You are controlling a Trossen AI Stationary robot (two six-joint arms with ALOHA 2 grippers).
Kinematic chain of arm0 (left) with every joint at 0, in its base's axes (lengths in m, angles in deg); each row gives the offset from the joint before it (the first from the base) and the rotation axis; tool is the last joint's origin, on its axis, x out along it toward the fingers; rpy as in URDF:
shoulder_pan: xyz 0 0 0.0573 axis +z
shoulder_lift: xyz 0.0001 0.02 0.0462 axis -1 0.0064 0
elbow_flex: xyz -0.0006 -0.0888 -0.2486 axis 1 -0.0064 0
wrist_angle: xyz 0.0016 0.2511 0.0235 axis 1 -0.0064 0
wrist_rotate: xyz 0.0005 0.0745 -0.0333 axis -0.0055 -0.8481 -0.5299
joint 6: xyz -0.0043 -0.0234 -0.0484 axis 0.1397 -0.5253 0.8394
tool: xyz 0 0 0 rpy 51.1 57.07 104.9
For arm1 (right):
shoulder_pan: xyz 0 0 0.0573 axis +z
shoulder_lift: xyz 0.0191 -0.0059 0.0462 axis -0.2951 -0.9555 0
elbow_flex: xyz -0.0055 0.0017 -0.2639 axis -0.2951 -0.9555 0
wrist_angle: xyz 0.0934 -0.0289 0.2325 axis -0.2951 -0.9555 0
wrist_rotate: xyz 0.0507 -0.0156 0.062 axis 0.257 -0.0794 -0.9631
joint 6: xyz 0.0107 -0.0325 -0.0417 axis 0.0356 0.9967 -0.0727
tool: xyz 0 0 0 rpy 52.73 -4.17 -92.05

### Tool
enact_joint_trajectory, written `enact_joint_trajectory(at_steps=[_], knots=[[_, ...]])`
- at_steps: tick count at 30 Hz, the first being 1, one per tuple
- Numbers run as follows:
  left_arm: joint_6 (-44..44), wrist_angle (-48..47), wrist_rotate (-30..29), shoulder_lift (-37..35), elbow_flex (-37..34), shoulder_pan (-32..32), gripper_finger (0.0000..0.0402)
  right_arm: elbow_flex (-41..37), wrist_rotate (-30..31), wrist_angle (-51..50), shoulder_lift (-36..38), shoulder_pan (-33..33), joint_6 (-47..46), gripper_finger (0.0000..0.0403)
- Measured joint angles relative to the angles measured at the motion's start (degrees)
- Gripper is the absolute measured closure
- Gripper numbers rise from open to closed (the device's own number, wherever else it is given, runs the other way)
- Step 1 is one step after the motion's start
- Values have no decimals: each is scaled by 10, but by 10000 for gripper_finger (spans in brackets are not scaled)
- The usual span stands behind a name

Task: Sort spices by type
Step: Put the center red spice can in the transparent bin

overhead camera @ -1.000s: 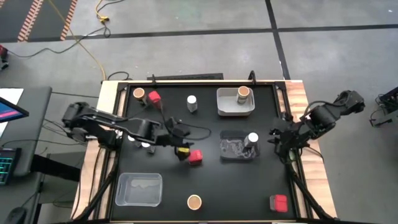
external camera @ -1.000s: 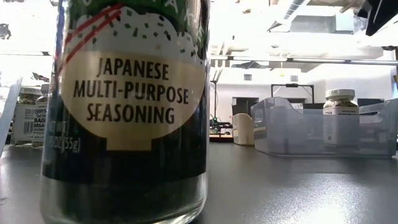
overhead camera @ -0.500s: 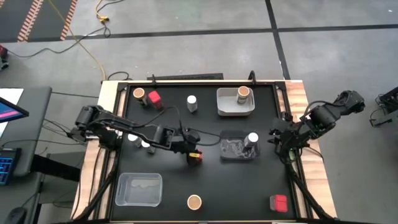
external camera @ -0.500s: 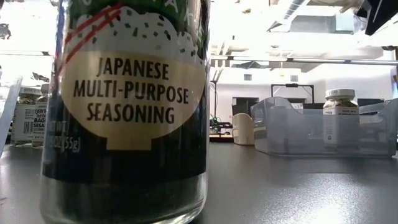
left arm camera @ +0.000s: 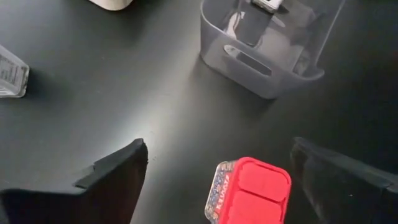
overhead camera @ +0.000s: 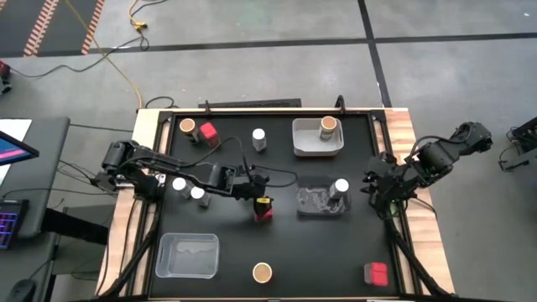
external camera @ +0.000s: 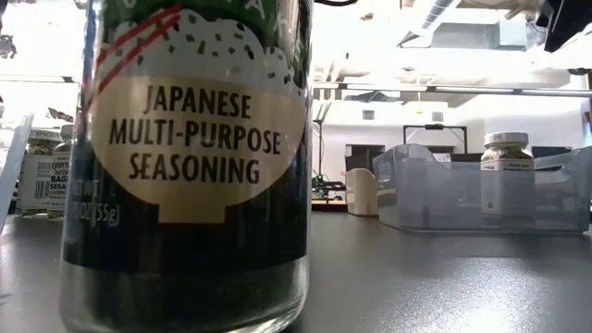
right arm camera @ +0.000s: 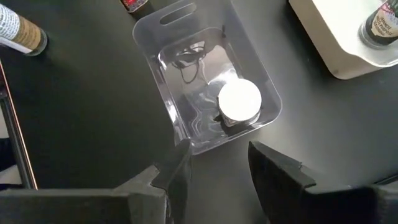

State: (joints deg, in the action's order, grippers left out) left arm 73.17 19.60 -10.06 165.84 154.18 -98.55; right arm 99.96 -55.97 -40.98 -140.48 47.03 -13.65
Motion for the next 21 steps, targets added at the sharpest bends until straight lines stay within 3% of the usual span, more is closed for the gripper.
enact_joint_trajectory(at_steps=[8,21], knots=[[-32,-1,4,2,0,0,15,0,0,0,0,0,-12,219],[-118,13,93,16,-10,-4,15,0,28,-1,0,0,6,219]])
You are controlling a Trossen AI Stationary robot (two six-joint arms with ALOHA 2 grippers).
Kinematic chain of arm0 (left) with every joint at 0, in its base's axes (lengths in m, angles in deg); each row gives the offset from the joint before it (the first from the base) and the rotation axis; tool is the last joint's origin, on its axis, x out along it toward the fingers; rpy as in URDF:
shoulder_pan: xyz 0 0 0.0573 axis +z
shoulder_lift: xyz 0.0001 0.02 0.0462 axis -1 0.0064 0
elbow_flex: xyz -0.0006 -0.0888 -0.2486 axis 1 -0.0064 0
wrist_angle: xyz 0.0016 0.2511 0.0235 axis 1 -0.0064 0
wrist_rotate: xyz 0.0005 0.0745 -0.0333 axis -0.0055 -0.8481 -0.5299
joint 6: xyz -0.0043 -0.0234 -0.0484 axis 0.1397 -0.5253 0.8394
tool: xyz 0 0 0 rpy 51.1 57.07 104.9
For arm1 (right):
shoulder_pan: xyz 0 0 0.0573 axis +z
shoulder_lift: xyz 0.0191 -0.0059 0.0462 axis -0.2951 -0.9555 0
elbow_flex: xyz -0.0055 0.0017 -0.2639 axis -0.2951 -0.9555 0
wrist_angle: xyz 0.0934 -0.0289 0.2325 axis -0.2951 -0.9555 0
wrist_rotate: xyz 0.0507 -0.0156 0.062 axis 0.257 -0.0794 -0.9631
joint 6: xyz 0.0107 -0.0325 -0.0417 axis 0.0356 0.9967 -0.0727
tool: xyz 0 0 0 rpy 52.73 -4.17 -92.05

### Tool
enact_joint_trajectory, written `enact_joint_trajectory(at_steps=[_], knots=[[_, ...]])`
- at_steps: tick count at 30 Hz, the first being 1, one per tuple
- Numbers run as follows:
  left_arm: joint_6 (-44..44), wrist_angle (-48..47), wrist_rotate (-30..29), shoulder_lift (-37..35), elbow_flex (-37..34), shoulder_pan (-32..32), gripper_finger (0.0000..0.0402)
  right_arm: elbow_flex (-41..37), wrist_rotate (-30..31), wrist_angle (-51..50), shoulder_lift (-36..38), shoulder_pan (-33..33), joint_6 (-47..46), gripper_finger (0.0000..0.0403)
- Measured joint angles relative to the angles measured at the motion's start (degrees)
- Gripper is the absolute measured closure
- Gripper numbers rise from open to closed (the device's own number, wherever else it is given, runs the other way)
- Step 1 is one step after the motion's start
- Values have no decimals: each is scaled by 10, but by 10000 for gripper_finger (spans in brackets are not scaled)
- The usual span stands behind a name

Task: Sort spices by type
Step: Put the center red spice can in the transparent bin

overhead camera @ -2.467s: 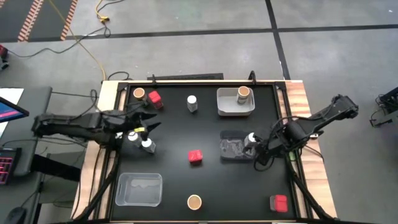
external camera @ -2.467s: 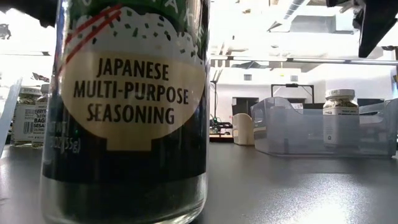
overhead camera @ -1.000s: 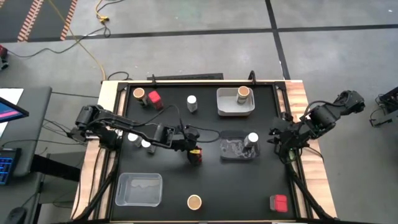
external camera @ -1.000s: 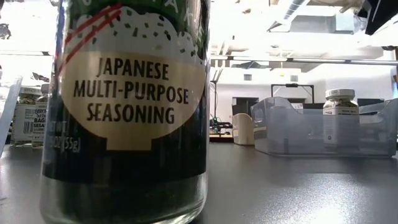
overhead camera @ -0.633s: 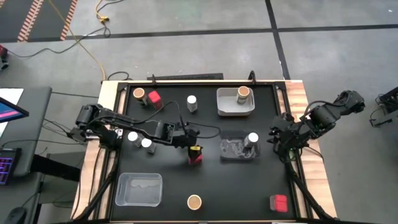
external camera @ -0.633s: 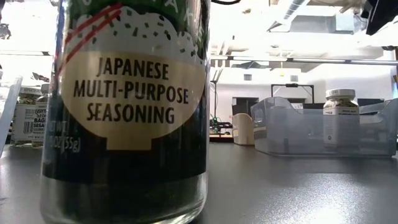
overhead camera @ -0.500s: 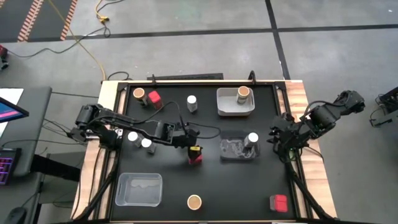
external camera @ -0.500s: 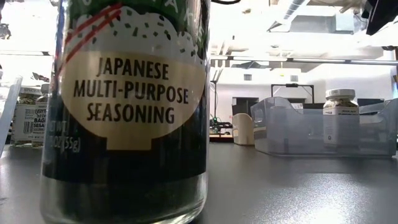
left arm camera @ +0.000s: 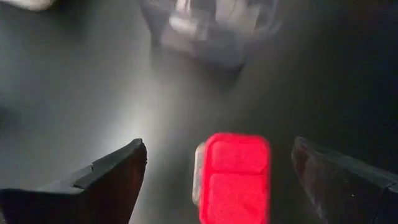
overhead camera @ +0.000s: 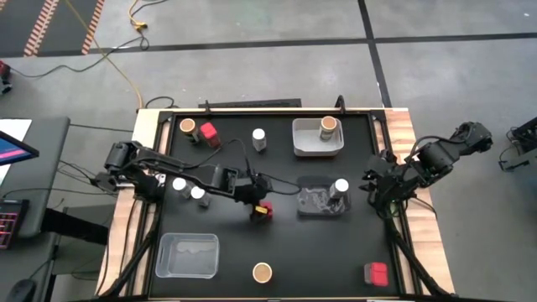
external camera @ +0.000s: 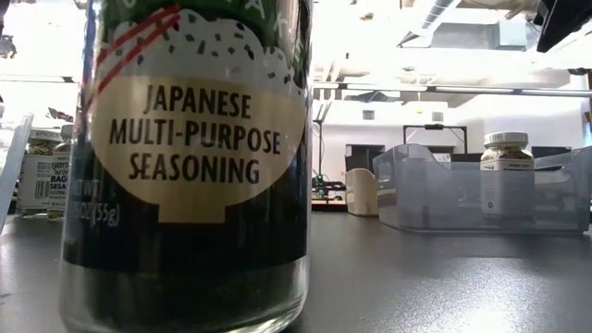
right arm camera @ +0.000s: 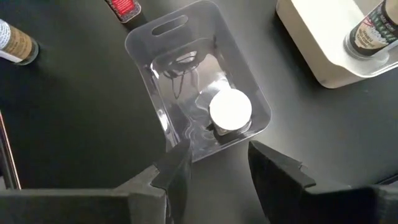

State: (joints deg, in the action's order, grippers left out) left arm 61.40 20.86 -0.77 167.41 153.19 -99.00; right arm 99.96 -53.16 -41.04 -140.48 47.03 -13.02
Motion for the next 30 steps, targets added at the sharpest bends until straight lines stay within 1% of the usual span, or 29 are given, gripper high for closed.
enact_joint_trajectory(at_steps=[5,7,10,12,16,24,30], knots=[[-16,12,1,40,-4,-17,15,0,0,-1,0,0,-2,219],[-24,17,-7,52,-1,-23,15,0,0,-2,1,0,-2,219],[-26,4,-19,63,-1,-25,15,0,0,-2,0,0,-2,219],[-22,-6,-22,65,-1,-25,23,0,0,-2,0,0,-3,219],[-24,-11,-22,71,0,-24,64,0,0,-2,0,0,-3,219],[-42,-18,-19,71,0,-24,190,0,0,-2,0,0,0,219],[-44,-24,-18,60,-1,-23,193,0,0,-3,0,0,2,219]])
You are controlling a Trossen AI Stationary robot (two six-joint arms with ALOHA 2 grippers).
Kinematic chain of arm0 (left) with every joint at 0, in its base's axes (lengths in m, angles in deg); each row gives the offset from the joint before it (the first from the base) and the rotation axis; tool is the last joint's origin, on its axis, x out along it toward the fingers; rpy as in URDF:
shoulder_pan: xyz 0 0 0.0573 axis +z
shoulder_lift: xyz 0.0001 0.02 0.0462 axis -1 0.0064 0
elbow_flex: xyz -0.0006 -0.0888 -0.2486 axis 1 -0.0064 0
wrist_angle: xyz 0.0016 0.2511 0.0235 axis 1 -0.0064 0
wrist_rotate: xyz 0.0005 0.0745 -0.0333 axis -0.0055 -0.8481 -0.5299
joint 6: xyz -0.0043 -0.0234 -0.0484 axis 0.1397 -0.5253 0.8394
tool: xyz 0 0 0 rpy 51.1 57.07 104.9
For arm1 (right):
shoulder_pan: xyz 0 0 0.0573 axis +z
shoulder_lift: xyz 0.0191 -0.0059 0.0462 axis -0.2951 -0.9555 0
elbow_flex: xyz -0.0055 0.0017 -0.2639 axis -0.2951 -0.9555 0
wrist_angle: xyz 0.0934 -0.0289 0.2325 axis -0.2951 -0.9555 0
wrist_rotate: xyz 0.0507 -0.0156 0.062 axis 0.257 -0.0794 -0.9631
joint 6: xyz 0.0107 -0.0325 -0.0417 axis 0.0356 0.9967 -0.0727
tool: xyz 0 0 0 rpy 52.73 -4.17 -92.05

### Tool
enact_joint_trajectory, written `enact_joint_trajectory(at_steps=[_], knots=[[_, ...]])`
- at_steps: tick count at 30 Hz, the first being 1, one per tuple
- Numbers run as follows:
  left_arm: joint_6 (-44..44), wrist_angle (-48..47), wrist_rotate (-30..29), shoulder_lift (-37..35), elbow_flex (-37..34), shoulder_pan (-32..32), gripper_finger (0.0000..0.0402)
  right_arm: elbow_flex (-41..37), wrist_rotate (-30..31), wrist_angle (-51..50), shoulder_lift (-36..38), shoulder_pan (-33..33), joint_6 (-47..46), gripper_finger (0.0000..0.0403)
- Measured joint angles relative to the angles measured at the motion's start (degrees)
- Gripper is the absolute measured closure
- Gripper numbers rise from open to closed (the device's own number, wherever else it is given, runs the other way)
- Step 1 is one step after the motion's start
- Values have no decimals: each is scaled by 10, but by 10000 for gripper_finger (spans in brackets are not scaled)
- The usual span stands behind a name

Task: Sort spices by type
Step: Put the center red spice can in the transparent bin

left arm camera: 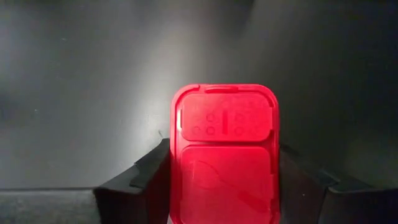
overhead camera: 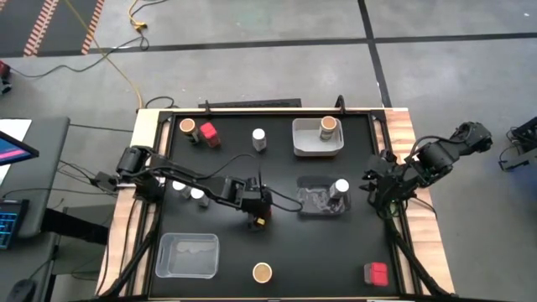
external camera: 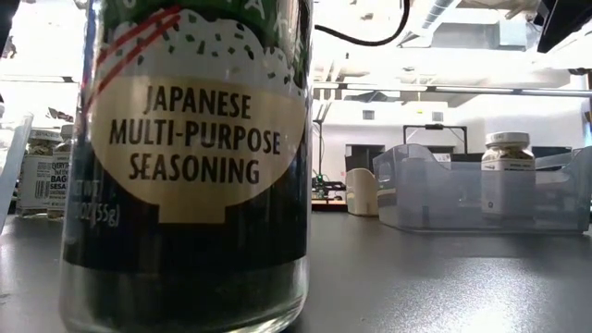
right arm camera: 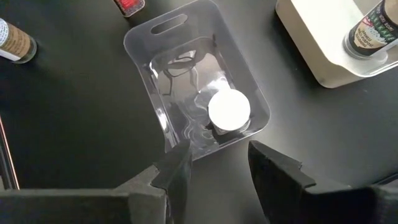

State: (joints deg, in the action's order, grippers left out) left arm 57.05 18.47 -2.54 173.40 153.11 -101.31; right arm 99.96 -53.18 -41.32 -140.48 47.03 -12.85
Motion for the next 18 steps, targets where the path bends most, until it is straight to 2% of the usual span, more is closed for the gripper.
enact_joint_trajectory(at_steps=[3,9,15,18], knots=[[3,-5,-4,-30,0,0,193,0,0,-2,0,0,0,219],[36,-87,-31,-123,0,-12,193,0,0,-2,0,0,0,219],[6,-176,-28,-222,0,-55,192,0,0,-4,0,0,1,219],[35,-202,-31,-267,1,-86,192,0,0,-4,0,0,15,219]])
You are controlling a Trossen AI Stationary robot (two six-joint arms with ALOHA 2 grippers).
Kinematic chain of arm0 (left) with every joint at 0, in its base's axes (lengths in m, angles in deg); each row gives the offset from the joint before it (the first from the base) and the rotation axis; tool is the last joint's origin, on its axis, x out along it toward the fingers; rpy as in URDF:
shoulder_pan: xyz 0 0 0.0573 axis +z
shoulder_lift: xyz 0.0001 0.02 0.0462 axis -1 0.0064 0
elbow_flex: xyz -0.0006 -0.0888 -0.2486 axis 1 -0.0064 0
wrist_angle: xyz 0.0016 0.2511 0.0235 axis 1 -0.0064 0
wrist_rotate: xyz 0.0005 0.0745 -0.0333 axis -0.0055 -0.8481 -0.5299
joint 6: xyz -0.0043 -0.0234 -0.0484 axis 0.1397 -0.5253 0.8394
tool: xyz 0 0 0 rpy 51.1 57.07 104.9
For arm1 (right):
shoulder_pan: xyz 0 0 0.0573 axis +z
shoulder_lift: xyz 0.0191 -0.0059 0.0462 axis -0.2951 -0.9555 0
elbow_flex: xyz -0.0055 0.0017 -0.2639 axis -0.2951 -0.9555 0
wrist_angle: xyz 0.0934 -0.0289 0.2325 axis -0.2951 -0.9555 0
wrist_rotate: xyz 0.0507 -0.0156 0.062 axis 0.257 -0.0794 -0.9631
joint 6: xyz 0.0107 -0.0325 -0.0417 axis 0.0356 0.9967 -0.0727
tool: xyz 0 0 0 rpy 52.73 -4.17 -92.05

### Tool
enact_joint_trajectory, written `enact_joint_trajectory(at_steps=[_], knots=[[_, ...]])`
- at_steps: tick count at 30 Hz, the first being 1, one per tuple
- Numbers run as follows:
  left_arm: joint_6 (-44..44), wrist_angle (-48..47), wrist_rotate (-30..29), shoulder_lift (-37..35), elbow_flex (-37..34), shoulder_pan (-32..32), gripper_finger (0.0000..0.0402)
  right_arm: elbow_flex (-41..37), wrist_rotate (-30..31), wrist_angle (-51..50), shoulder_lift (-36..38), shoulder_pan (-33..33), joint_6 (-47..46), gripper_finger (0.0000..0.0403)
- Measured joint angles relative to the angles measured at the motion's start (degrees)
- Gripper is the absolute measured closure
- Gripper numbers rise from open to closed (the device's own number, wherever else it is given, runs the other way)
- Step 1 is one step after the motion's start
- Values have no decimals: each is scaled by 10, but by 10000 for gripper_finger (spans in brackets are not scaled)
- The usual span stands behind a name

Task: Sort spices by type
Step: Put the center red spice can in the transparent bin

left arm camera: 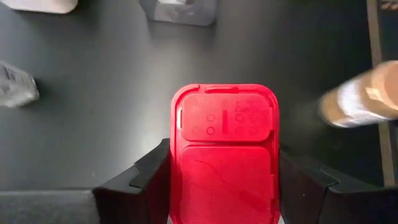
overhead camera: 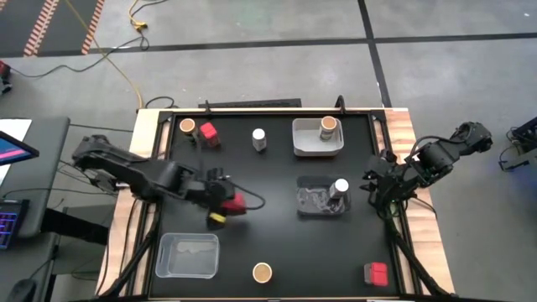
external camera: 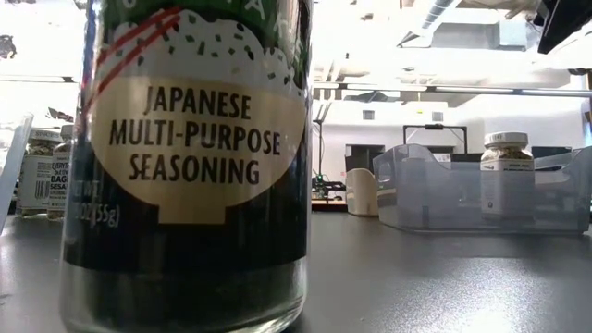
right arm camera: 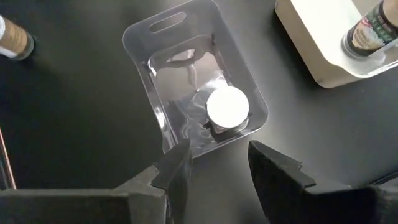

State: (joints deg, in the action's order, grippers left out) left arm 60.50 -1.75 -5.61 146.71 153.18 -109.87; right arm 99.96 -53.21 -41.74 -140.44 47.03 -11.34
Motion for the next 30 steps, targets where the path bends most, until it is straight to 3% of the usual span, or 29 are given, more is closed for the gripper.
enact_joint_trajectory(at_steps=[5,12,22,30], knots=[[86,-80,-42,-43,0,-77,191,0,0,0,0,0,62,219],[116,-140,-46,-21,0,-195,190,0,0,8,-1,0,65,219],[232,-125,-66,-5,-34,-297,190,0,0,13,-1,0,-9,219],[268,-15,-78,-5,-107,-345,189,0,0,28,-1,0,-9,219]])
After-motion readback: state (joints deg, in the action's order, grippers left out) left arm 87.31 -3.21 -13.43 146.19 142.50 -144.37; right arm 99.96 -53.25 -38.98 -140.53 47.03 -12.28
